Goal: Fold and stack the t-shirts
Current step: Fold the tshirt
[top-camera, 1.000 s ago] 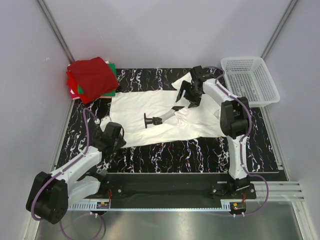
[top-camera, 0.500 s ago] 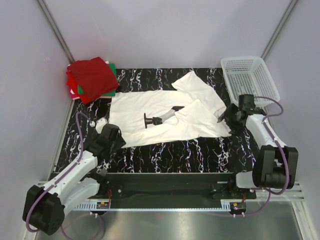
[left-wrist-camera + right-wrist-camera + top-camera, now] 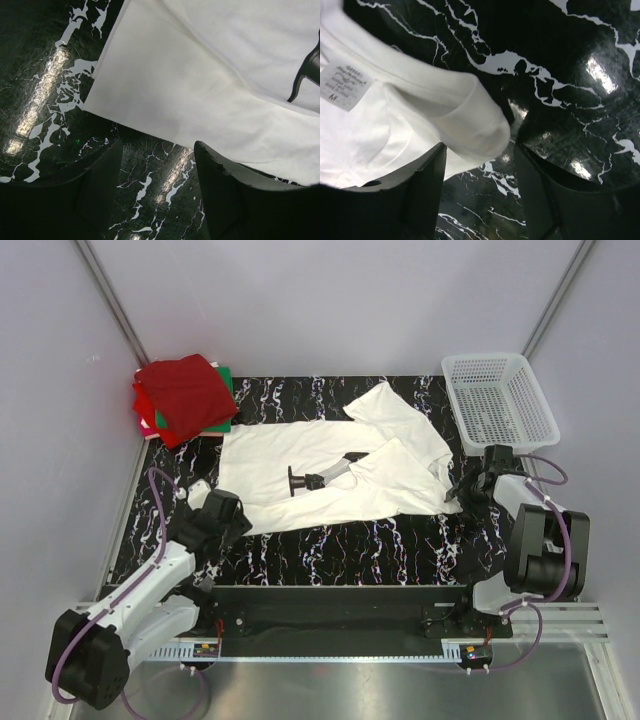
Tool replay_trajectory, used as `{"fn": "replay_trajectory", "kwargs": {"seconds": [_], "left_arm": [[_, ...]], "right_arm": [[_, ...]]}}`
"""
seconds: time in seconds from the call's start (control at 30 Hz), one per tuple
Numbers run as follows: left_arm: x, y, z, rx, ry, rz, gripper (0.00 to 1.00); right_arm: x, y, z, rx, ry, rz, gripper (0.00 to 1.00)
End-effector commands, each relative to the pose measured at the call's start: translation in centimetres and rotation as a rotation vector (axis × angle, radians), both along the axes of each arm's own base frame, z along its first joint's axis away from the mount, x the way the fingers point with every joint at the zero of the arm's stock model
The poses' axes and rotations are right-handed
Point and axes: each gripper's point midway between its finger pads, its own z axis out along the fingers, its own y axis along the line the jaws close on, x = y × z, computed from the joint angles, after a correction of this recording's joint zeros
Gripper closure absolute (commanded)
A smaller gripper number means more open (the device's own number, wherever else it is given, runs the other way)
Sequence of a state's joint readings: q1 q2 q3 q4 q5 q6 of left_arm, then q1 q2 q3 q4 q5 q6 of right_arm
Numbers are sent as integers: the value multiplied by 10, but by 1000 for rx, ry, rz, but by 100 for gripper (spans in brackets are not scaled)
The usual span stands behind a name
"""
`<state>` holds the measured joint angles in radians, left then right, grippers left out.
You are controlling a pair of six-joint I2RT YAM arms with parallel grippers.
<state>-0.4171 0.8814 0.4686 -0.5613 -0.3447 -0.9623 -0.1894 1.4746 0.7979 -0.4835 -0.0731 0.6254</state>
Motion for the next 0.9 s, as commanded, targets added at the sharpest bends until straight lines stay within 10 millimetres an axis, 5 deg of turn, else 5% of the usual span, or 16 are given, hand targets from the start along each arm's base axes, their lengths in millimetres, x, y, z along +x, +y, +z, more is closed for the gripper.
{"fn": "replay_trajectory", "kwargs": {"seconds": [0.0, 0.17, 0.53, 0.87], "left_arm": [[8, 5, 4, 17, -35, 45, 34], [8, 8, -1, 25, -20, 73, 31], [6, 16, -16, 51, 48, 129, 32], [-1, 31, -24, 84, 89, 230, 32]], "right_arm": [[20, -8, -3, -1, -46, -13, 38], [29, -21, -12, 0, -39, -57, 48], [28, -14, -23, 42, -32, -45, 91], [25, -9, -21, 67, -41, -28, 100]]}}
